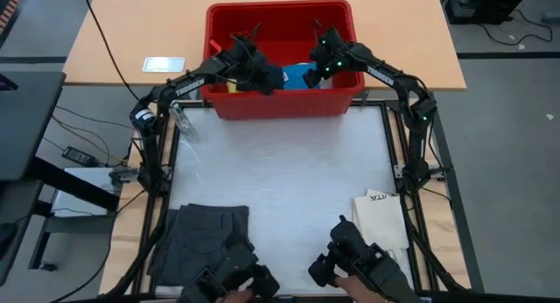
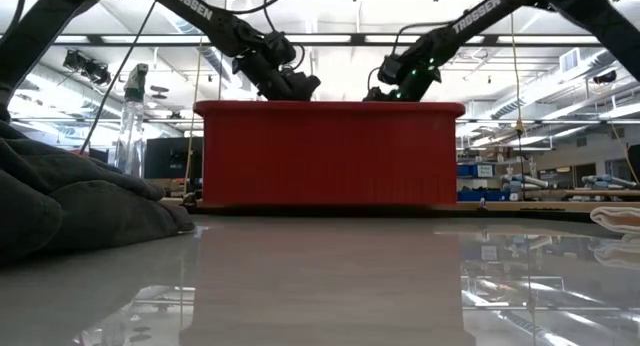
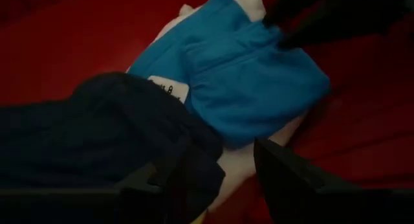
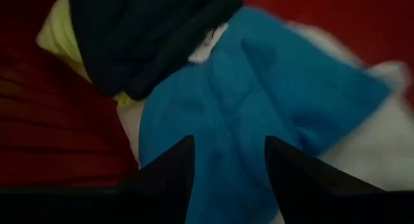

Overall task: Fold laundry
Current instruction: Fold the blue shorts

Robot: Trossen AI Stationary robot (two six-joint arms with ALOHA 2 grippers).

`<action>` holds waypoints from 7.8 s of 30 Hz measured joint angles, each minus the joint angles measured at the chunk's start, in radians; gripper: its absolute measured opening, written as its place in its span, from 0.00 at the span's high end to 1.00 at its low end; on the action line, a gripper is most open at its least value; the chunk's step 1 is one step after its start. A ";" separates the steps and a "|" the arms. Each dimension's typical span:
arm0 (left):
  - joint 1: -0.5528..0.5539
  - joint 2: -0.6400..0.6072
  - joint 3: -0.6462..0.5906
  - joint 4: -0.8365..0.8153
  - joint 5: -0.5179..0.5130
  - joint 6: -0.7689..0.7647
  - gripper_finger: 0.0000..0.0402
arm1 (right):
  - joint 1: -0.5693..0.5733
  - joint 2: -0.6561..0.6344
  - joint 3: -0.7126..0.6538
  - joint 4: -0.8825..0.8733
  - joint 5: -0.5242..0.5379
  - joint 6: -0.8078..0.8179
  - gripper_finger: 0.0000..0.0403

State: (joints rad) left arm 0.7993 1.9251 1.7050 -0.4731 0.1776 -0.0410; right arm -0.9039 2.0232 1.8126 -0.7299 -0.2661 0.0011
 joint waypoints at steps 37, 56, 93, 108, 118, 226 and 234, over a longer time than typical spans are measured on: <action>-0.013 -0.405 -0.002 0.065 0.150 0.089 0.57 | 0.248 -0.545 0.200 -0.249 -0.216 0.083 1.00; -0.453 -0.458 -0.084 -0.236 -0.051 -0.279 0.57 | 0.968 -0.657 -0.374 -0.284 0.359 0.489 1.00; -0.637 0.094 -0.143 -0.146 0.035 -0.550 0.57 | 1.068 -0.848 -0.960 -0.131 0.169 1.239 0.44; -0.666 0.277 -0.136 0.048 0.062 -0.555 0.64 | 1.125 -0.879 -0.960 -0.187 0.191 1.338 0.44; -0.626 0.166 -0.147 -0.231 -0.124 -0.577 0.94 | 1.116 -0.879 -0.960 -0.188 0.282 1.292 0.47; -0.847 0.033 -0.142 -0.518 -0.113 -0.341 0.97 | 1.098 -0.717 -1.130 0.486 0.154 0.970 0.96; -0.841 0.029 -0.144 -0.558 -0.076 -0.356 0.85 | 1.118 -0.757 -1.130 0.493 0.096 0.974 0.66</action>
State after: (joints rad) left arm -0.0417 1.9543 1.5612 -1.0313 0.1017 -0.3973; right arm 0.2139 1.2663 0.6823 -0.2369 -0.1700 0.9754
